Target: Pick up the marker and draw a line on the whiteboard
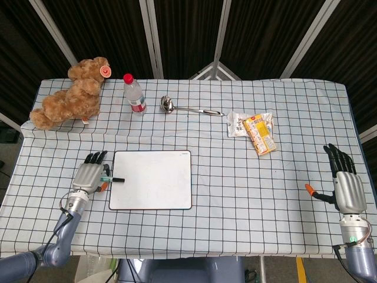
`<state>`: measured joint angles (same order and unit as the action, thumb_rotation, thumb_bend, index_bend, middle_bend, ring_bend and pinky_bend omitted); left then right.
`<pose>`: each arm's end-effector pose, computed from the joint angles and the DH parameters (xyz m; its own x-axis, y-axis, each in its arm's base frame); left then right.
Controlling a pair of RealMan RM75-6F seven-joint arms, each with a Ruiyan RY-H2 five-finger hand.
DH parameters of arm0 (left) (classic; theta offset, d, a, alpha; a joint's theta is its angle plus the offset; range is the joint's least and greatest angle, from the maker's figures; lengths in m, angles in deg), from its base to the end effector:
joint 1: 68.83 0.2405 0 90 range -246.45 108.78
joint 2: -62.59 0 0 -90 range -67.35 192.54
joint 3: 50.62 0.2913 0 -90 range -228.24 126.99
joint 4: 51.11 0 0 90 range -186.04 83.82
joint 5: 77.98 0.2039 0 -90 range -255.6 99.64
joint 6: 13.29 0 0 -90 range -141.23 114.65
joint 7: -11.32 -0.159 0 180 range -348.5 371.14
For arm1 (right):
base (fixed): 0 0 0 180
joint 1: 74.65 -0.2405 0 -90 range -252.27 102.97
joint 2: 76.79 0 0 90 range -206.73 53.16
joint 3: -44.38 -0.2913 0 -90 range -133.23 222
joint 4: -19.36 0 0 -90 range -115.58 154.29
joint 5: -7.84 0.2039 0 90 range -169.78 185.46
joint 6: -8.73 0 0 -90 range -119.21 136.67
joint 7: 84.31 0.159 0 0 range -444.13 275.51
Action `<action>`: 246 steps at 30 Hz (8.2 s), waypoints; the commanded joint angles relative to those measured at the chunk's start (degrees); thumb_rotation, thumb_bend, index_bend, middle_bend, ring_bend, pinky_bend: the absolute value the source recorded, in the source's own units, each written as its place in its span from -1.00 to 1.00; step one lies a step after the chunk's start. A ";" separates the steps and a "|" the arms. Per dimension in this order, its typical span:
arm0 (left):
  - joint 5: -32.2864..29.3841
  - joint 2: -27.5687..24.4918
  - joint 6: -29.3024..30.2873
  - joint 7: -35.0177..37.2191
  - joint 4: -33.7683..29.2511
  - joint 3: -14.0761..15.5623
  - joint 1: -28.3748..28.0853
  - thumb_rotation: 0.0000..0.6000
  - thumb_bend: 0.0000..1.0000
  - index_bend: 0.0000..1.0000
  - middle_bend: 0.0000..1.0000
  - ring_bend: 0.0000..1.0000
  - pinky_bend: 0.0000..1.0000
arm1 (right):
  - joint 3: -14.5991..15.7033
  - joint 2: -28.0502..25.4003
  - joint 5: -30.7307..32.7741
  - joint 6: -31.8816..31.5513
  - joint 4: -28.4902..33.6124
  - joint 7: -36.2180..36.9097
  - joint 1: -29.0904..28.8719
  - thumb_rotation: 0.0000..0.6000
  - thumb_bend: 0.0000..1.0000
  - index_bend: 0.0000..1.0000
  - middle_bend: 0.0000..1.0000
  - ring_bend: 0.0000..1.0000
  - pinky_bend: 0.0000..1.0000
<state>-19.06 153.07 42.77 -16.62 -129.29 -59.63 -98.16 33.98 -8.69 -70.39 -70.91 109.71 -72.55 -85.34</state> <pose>-0.2869 0.3382 -0.0145 0.5190 0.3375 0.7853 0.8507 -0.1140 -0.5132 -0.3314 -0.2586 0.1738 0.1269 0.0697 0.9895 -0.9919 0.0107 0.1265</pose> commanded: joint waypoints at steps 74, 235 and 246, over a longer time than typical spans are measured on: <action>13.90 14.13 -3.46 58.42 2.80 -8.25 -5.70 1.00 -0.08 0.50 -0.66 -0.98 -0.86 | -0.68 -0.24 1.88 1.51 0.15 1.26 -0.14 1.00 -0.58 -1.00 -1.00 -1.00 -1.00; 2.22 0.01 4.60 8.54 -0.96 -0.60 -3.79 1.00 -0.29 0.49 -0.63 -0.98 -0.90 | -1.48 0.04 3.19 0.81 1.10 -0.96 0.39 1.00 -0.58 -1.00 -1.00 -1.00 -1.00; 0.33 2.44 4.84 9.10 1.00 -0.96 -3.23 1.00 -0.60 -0.12 -1.00 -1.00 -1.00 | -1.42 -0.03 3.17 0.89 1.16 -0.89 0.41 1.00 -0.58 -1.00 -1.00 -1.00 -1.00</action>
<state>-18.57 155.51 47.64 -8.35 -127.94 -60.36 -101.61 32.55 -8.72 -67.22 -70.01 110.86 -73.44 -84.93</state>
